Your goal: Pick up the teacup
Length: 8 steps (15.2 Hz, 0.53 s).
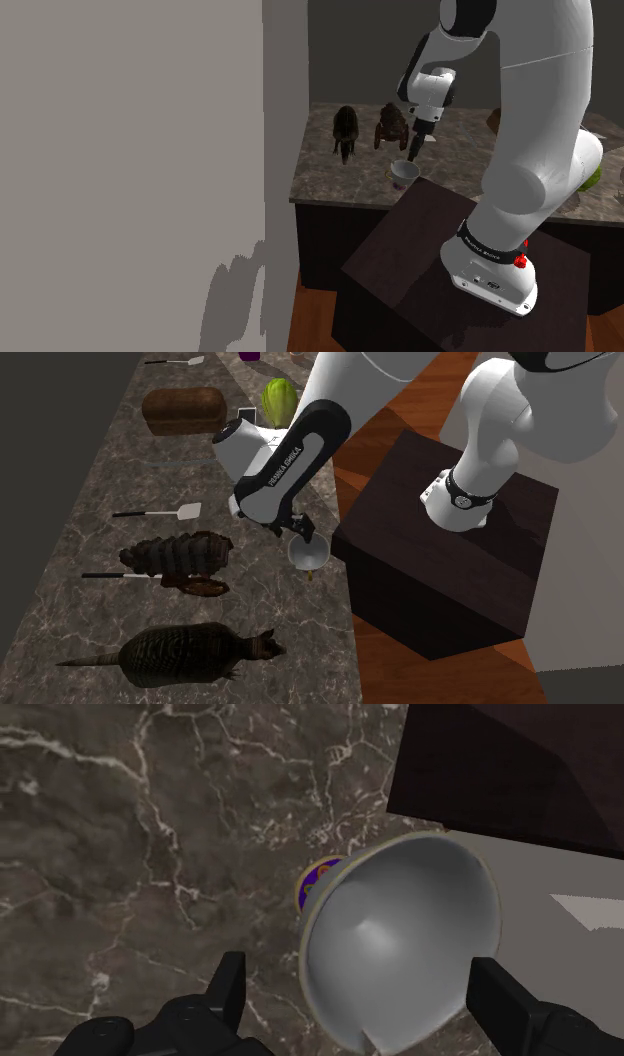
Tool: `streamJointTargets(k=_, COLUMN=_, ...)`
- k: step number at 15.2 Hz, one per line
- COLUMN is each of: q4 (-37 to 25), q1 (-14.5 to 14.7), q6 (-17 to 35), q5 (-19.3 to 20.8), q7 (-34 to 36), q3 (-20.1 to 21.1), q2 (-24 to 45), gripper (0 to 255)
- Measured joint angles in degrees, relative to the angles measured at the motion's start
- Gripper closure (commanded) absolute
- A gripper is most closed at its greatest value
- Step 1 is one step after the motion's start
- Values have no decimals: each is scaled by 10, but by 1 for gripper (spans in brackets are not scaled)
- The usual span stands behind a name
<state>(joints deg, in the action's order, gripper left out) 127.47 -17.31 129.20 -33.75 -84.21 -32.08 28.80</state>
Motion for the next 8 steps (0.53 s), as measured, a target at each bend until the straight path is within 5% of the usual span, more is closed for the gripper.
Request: streamJointTargets(k=8, q4=-26, q1=-29, q6=28, q5=-47, q7=-36, q3=36, q2=68, gripper=0)
